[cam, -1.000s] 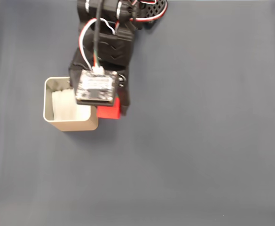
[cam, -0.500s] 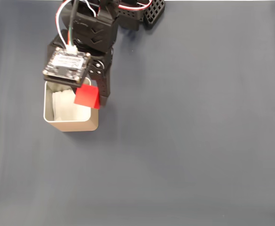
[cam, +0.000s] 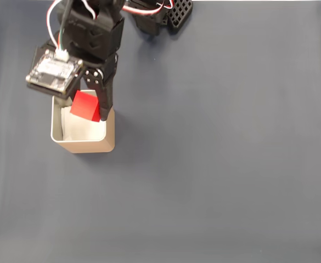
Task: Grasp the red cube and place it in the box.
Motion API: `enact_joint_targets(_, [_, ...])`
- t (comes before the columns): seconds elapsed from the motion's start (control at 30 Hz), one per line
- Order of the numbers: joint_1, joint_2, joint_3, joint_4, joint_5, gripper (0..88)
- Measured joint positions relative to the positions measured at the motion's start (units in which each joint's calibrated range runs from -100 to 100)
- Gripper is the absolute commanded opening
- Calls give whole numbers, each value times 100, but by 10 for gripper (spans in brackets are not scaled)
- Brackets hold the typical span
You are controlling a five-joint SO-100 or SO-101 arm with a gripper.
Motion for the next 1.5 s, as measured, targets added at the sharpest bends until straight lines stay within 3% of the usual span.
enact_joint_targets(0.67, [203, 259, -9, -187, 0, 10])
enact_joint_targets(1.5, [466, 348, -9, -390, -225, 370])
